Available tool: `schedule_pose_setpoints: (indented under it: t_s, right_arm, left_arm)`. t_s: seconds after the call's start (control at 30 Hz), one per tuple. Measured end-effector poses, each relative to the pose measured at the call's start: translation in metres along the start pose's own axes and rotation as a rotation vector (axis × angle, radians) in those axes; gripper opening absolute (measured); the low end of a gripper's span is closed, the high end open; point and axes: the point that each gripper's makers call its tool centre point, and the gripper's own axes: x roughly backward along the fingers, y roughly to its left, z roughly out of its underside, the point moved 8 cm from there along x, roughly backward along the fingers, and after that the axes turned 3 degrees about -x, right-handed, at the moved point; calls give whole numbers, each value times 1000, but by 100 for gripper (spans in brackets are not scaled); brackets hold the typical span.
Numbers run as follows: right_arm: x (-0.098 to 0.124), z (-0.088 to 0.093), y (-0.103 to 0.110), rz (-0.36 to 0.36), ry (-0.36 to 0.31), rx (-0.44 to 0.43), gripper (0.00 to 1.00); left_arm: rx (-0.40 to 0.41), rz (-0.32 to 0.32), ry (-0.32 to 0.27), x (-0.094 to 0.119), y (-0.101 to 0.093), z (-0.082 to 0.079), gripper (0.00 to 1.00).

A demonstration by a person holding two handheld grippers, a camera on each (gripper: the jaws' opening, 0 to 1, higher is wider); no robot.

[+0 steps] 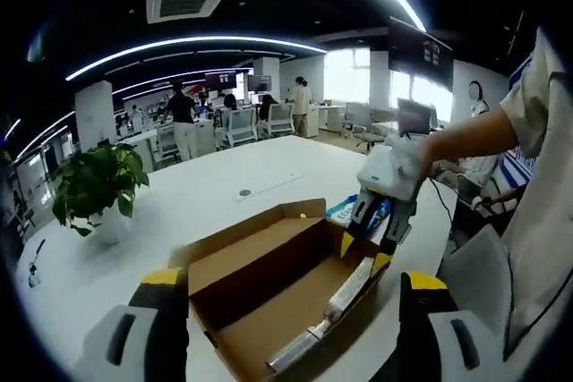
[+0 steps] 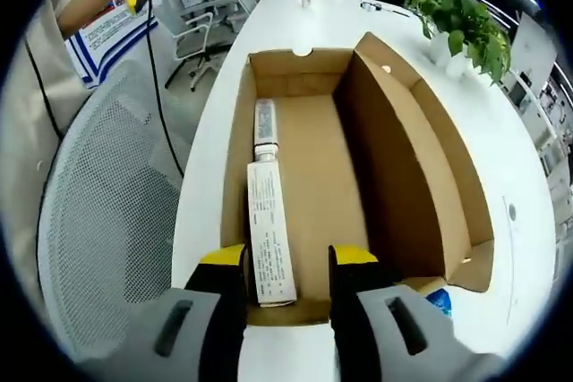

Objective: Operate the shoe box by opening the lid, removing the specified soft item, and placing it in the target area until the item is outside and the box remains undamaged.

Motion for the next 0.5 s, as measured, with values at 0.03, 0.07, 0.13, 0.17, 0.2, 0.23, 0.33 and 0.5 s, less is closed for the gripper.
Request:
schedule_pose_setpoints:
  t_s: [0.03,0.07,0.13,0.17,0.2,0.23,0.33,0.5]
  right_arm:
    - [-2,1,0,-3,9,2,27]
    - [-2,-1,2,-31,1,-9,25]
    - [-2,-2,2,-22,-4,-11,23]
    - [-2,-3,2,-27,-4,-14,23]
    - [-3,-4,2,-30,-4,-18,22]
    - [-2,-4,3,-30,-3,-17,22]
    - [-3,-5,4,-35,-10,-19,22]
    - [-6,-5,5,-44,-4,-18,21]
  left_arm:
    - [1,-3,0,1,0,1,100]
    - [4,-7,0,1,0,2,100]
    - [13,-13,0,3,0,4,100]
    - [15,-13,1,3,0,5,100]
    - [21,-16,4,3,-1,7,100]
    - [22,-18,8,3,-1,8,100]
    - [25,-18,14,2,-1,12,100]
    - [25,-18,19,3,-3,15,100]
